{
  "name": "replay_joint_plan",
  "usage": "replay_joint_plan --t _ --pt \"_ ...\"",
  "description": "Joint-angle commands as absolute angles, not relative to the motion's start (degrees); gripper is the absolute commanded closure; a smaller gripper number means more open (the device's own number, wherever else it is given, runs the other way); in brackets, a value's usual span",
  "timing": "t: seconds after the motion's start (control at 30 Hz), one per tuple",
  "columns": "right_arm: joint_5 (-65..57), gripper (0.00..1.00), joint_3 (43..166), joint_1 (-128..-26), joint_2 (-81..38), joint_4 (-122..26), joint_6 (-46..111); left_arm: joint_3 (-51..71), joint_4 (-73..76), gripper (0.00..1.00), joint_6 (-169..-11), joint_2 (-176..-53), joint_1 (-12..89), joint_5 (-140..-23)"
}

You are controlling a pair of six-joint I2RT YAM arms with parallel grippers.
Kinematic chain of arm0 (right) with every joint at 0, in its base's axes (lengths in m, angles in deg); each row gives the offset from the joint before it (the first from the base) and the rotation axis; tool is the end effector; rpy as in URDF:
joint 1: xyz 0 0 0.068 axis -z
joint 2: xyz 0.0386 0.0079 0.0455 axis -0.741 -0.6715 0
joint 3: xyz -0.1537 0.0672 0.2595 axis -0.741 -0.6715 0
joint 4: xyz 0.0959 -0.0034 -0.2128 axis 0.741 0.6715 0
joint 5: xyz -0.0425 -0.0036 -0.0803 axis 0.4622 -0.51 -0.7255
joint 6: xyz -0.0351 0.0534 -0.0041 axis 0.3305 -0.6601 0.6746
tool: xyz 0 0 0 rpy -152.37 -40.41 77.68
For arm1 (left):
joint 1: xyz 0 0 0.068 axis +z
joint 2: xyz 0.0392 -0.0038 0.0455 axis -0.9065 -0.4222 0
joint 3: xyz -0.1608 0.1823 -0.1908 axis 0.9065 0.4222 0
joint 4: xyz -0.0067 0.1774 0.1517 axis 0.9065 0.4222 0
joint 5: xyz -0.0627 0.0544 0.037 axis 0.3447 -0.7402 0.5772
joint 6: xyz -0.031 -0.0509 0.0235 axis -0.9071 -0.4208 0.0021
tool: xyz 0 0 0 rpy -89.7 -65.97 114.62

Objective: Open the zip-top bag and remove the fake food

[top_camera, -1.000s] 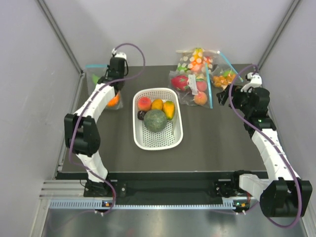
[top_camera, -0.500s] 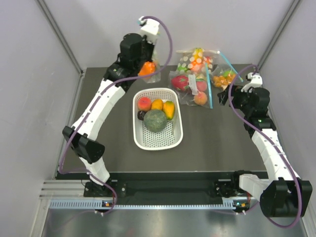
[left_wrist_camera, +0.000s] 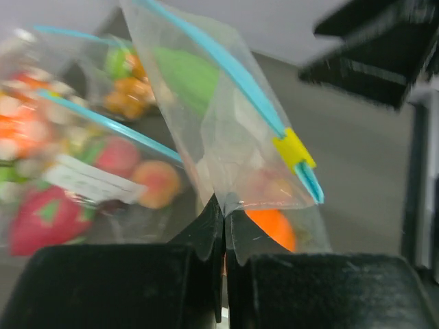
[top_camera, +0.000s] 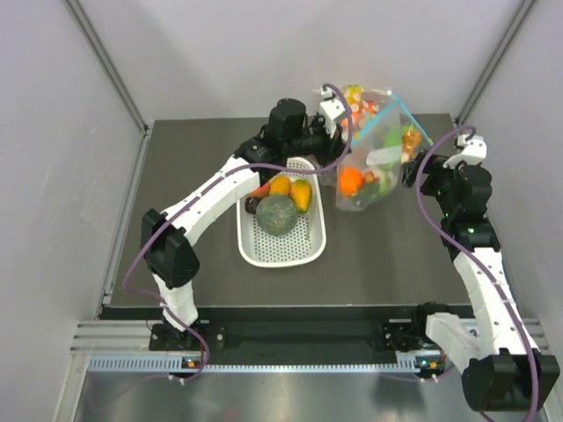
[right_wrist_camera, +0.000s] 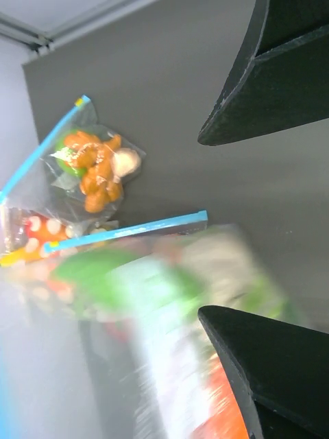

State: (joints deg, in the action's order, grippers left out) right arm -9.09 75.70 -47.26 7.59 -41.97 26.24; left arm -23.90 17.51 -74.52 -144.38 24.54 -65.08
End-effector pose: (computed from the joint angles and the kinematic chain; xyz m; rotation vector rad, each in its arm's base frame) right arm 0.1745 0.0004 0.3680 0.1793 1.7618 0.1935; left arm 0.3122 -0.2938 0.4422 0.9900 1.5643 -0.8339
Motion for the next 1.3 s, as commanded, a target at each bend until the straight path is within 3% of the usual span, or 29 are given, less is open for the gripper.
replay_joint_plan --t 0.0,0.23,0.37,0.43,0.57,0.67,0.97,1.27 --pt "-11.7 0.0 75.5 -47.2 10.2 -44.2 27.1 -17.2 5.2 1.0 -78.6 -140.6 24.9 -47.8" --pt "3.4 0.0 72.1 -47.1 9.2 -52.9 31.0 -7.3 2.1 1.0 -81.9 -145.5 24.8 -40.5" --pt "27.7 0.0 70.6 -47.2 6.1 -62.8 35.9 -6.4 2.3 1.0 -81.3 -147.2 24.7 -38.3" --pt "33.8 0.0 70.3 -47.1 3.6 -68.2 35.9 -6.1 2.5 1.0 -80.6 -147.1 24.7 -37.8" --pt "45.7 0.01 75.2 -47.0 -1.3 -62.5 40.4 -6.1 7.5 1.0 -77.2 -146.3 24.9 -37.7" --pt "52.3 0.08 76.0 -46.9 -3.8 -62.9 39.6 -7.3 10.9 1.0 -75.1 -146.6 25.6 -37.1" --pt "62.5 0.08 76.5 -46.1 -2.2 -63.5 37.9 -9.8 21.8 1.0 -68.7 -146.0 28.5 -35.8" --pt "68.8 0.1 80.7 -46.3 -11.6 -59.7 40.7 -11.0 25.0 1.0 -67.3 -145.9 28.9 -32.8"
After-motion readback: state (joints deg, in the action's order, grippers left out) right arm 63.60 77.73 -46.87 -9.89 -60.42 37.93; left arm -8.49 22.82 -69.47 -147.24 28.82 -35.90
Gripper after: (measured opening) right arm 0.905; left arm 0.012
